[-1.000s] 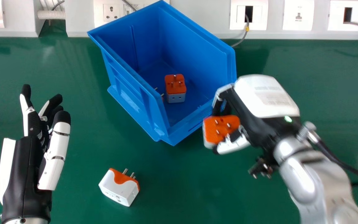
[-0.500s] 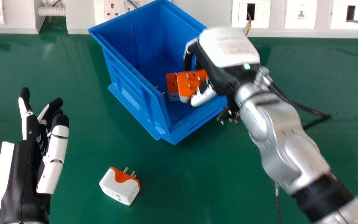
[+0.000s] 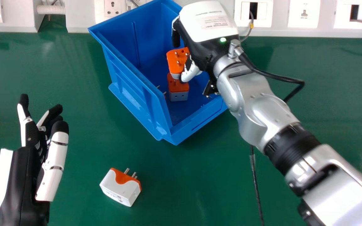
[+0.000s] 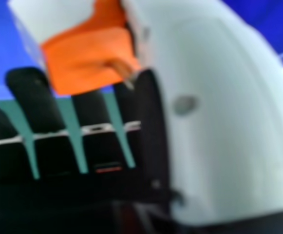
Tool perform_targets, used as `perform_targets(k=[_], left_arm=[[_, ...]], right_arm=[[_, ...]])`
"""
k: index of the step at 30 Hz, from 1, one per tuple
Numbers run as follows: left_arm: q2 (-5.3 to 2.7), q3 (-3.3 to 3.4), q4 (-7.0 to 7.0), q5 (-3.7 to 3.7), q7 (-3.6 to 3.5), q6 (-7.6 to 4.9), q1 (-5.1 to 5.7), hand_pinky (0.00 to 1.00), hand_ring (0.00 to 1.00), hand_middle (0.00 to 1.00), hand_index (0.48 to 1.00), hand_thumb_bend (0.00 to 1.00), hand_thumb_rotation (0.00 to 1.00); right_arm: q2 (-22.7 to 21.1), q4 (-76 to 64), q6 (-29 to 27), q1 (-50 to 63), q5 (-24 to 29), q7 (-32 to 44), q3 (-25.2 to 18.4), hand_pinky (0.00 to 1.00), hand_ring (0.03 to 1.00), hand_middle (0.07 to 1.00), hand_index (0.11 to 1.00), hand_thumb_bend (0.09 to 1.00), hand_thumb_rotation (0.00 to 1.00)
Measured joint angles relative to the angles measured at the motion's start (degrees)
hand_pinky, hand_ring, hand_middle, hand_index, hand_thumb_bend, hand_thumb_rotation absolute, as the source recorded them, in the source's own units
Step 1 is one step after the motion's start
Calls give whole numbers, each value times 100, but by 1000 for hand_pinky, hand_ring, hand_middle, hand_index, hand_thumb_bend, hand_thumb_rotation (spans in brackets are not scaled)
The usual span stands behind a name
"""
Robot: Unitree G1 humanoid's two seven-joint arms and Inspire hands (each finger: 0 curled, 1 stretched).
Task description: Pick all objects and put in blue box
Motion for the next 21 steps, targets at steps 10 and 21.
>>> perform_targets(k=[10,21], left_arm=[[-117,-89,-149,101,76,112,196,836,906,915,897,291,855],[-199,-155,-225,118,110,111,295,846,909,915,897,296,848]], right_arm=[[200,945,-425,-267,295,-655,149,275,428,555,525,491,0],[346,1196,-474,-337,950,-569,-39,697,832,884,842,460,328]])
